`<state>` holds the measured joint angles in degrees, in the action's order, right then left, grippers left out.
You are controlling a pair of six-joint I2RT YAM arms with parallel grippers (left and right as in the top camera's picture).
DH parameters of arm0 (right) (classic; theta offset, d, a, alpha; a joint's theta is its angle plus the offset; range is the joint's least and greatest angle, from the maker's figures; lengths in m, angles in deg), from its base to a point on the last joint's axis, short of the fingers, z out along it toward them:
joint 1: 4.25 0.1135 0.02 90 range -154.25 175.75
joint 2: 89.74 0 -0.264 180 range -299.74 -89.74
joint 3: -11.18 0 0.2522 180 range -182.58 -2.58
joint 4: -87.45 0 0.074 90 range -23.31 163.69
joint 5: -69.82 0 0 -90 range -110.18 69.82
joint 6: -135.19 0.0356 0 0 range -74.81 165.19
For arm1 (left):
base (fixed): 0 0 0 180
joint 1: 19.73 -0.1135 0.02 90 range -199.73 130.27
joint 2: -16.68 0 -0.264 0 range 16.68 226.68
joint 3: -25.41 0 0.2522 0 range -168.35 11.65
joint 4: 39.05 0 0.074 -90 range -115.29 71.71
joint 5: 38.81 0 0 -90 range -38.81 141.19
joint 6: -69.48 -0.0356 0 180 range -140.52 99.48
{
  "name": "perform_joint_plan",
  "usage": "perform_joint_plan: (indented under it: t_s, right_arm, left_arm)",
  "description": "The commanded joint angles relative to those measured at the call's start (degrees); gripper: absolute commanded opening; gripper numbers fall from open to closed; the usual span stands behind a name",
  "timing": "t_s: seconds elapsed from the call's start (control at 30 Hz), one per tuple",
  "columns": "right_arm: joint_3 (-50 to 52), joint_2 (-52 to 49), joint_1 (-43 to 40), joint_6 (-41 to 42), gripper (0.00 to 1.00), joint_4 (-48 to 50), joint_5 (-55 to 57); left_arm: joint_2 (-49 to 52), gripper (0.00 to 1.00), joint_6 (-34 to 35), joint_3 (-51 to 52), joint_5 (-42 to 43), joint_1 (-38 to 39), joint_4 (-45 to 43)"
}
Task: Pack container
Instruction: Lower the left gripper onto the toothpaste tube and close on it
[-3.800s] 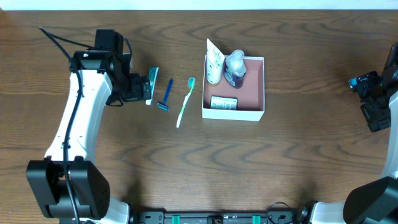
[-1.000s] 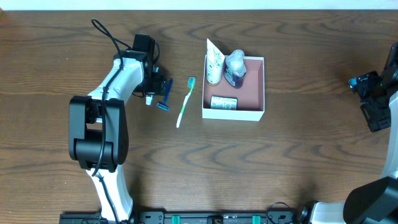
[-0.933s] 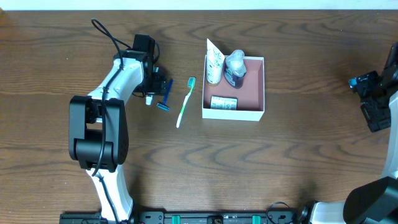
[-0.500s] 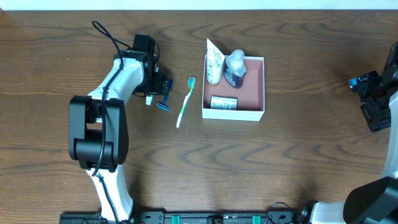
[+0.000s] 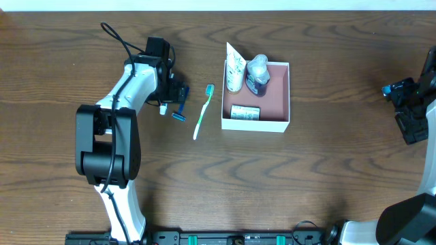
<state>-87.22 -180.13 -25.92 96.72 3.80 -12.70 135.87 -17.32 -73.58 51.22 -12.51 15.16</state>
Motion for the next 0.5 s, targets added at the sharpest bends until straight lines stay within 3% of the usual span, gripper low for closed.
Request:
perform_joint_plan:
  t_s: [0.0, 0.47]
  right_arm:
    - [0.0, -0.3, -0.5, 0.7, 0.99, -0.2, 0.7]
    - [0.0, -0.3, -0.5, 0.7, 0.99, -0.2, 0.7]
  left_arm:
    - [0.7, 0.98, 0.5, -1.1, 0.4, -0.3, -0.3]
    - [0.7, 0.98, 0.5, -0.3, 0.4, -0.8, -0.7]
